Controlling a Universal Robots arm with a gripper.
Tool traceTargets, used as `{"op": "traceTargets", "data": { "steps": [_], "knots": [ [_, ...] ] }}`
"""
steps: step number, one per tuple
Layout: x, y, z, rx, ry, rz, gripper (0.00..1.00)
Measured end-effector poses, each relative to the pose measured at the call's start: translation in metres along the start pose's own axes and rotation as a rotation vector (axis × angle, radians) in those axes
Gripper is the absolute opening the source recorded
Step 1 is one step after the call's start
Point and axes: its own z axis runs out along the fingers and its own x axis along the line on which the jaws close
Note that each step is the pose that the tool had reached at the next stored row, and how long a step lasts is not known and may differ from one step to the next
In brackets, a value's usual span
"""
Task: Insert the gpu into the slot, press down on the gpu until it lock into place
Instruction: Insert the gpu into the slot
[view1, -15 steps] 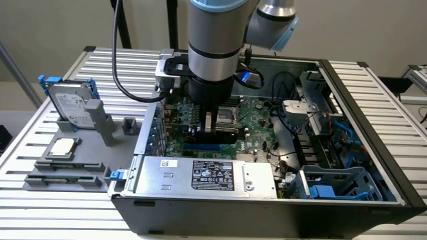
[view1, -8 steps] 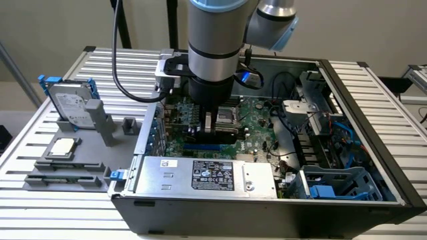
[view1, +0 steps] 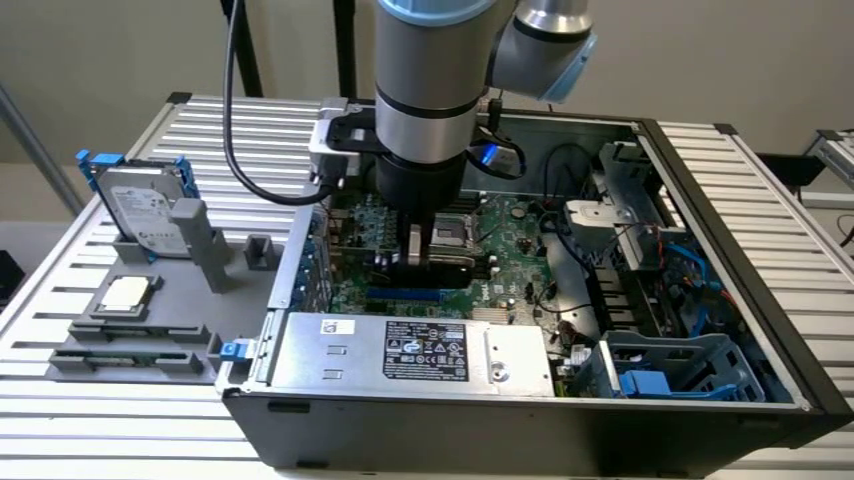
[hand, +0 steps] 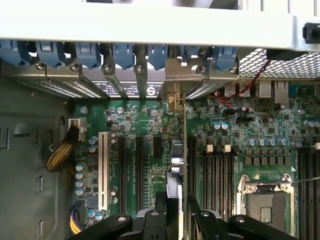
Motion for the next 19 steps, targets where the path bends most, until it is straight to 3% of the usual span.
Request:
{"op": "traceTargets", "data": {
  "steps": [5,13,19],
  "knots": [
    [-0.0007,0.0001,0.0003,-0.0077,0.0005,0.001,0.26],
    [-0.0005,0.0001,0.003,-0.0089,0.001,0.001,0.26],
    [-0.0002,0.0,0.0069,-0.0197,0.0056,0.002,0.26]
  ]
}}
